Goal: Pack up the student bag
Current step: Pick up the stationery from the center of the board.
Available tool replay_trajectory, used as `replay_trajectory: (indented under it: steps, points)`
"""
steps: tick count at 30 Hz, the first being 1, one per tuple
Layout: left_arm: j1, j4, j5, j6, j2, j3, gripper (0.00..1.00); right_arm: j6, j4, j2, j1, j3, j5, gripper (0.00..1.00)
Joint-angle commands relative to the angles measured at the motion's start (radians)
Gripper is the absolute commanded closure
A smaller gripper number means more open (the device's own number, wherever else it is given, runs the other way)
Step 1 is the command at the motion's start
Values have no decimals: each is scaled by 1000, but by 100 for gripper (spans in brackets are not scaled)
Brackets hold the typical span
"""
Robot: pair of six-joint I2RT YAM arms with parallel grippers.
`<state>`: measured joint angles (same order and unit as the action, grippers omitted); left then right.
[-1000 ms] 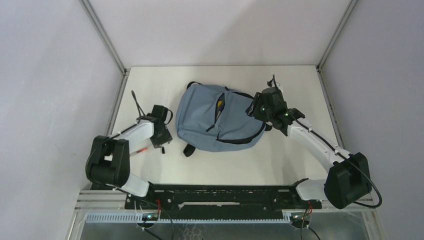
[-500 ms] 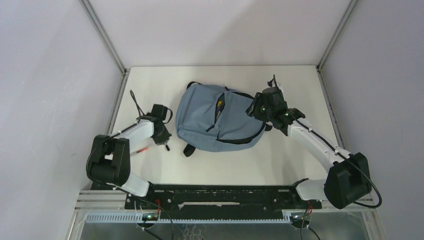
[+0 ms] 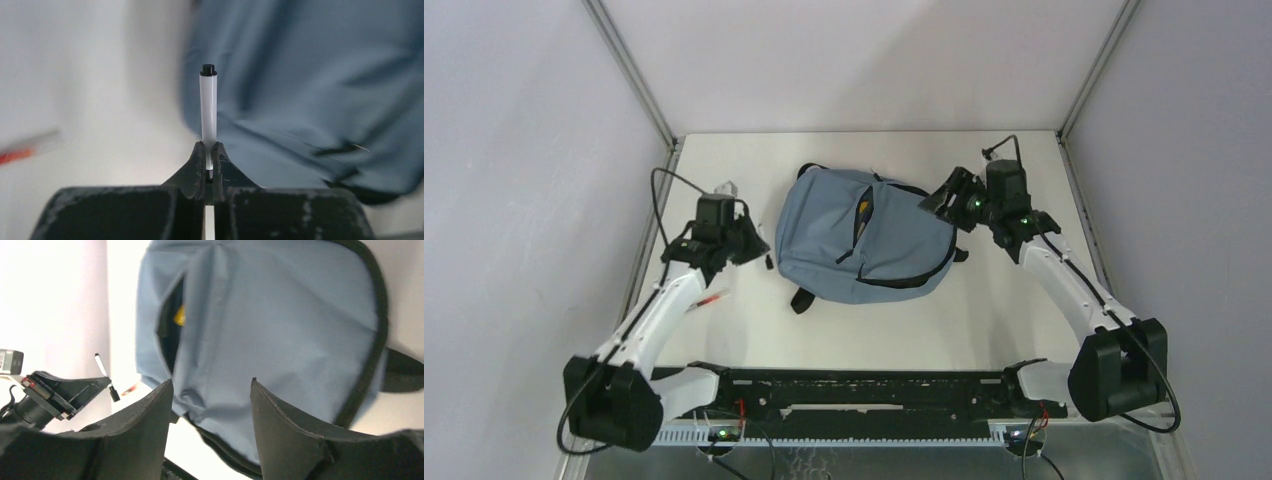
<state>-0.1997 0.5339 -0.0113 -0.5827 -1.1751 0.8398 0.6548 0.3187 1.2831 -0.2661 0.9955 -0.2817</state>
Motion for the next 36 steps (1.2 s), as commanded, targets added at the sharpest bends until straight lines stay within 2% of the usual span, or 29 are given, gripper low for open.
replay_trajectory:
  steps: [1,4,8,12,19,24,29,31,32,33,35,36]
  points:
    - [-60,-71,314,161,119,151,100,42,-140,-40,-12,100,-228,30]
    - [-140,-116,443,176,137,193,100,84,-187,-9,-61,149,-278,25]
    - [-220,-213,543,144,112,223,100,113,-201,55,-174,220,-235,22]
    - [-254,-272,570,108,57,253,100,165,-280,116,-241,252,-232,20]
    - [-268,-301,592,84,19,275,100,123,-235,191,-339,319,-173,22]
    - [-268,-323,602,75,36,261,100,155,-232,235,-351,325,-175,41]
    - [-268,-322,603,71,35,247,100,160,-229,255,-363,346,-185,76]
    - [-268,-321,589,67,34,244,100,179,-221,254,-362,350,-197,97]
    - [-268,-320,581,62,32,245,99,184,-217,252,-358,351,-198,100]
    - [-268,-317,575,61,30,248,87,183,-202,245,-354,351,-190,100]
    - [-269,-299,556,67,18,263,43,167,-142,223,-325,351,-131,100]
    - [-269,-279,545,73,10,274,26,151,-105,209,-306,351,-95,100]
